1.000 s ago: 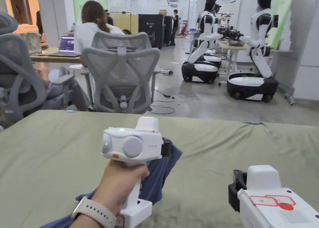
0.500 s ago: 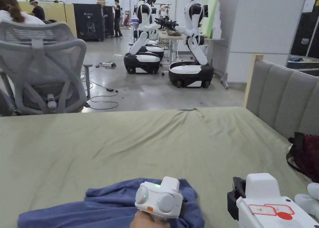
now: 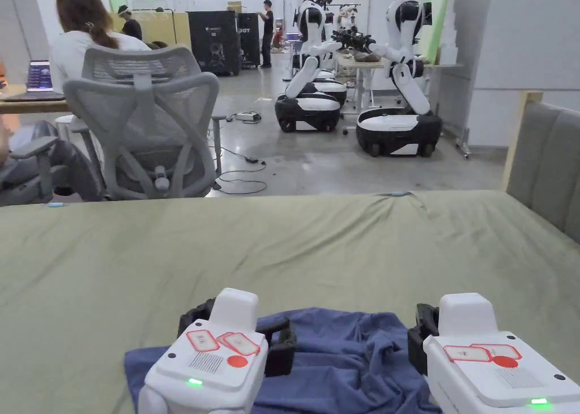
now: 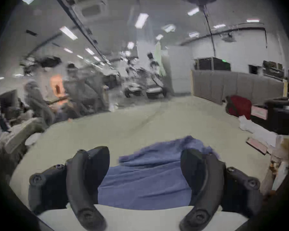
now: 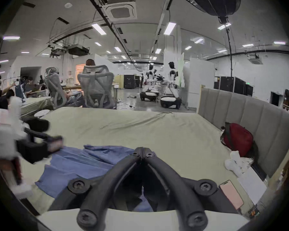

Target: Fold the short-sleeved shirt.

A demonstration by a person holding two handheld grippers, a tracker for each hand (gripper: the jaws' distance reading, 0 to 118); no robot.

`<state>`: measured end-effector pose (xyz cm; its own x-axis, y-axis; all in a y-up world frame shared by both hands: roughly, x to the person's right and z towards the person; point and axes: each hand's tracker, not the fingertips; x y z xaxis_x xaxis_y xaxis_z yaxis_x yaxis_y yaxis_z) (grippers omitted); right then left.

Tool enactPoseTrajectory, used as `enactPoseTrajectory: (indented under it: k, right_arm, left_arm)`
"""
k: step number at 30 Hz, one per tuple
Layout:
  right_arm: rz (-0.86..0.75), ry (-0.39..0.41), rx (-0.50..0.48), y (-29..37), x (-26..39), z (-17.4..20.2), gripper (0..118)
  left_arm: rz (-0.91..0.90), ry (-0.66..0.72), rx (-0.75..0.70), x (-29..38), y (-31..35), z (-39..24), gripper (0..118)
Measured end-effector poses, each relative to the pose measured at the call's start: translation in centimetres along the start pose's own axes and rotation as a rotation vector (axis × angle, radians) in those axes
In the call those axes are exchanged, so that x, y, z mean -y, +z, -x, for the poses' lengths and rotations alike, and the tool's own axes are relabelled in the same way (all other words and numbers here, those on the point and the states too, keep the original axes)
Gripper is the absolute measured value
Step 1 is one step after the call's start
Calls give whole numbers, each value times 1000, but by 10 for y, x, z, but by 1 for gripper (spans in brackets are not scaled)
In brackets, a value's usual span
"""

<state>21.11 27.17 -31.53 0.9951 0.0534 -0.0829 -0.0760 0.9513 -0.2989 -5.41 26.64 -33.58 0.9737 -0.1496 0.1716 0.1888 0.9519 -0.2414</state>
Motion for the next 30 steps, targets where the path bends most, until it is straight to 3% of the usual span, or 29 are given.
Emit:
enactPoseTrajectory:
  k: [2, 3, 5, 6, 13, 19, 22, 26, 27, 28, 30]
  right_arm:
    - [-4, 11, -22, 0, -1, 20, 1]
    - [-6, 15, -41, 0, -1, 30, 1]
    - [-5, 34, -66, -4, -3, 47, 1]
    - [-6, 45, -77, -4, -3, 55, 1]
    - [-2, 70, -105, -11, -4, 74, 1]
    - [31, 75, -78, -27, 3, 56, 1]
    - [50, 68, -57, -37, 10, 44, 1]
    - [84, 60, -18, -51, 22, 24, 1]
    - [94, 53, -6, -54, 25, 18, 1]
    - [100, 50, 6, -55, 27, 13, 1]
    - [117, 47, 33, -60, 32, 1, 1]
  left_arm:
    - [4, 46, -69, 11, 32, 34, 86]
    - [15, 63, -95, 17, 46, 51, 79]
    - [26, 68, -172, 27, 65, 74, 19]
    - [30, 77, -204, 31, 72, 83, 0]
    - [166, 120, -147, 33, 57, 124, 0]
    - [454, 318, -22, 31, -83, 188, 0]
    - [620, 264, -50, 39, -161, 201, 0]
    - [795, 340, -11, 63, -232, 211, 0]
    - [821, 353, -29, 70, -244, 212, 0]
    - [825, 352, -46, 76, -252, 212, 27]
    - [841, 334, -64, 91, -265, 211, 94]
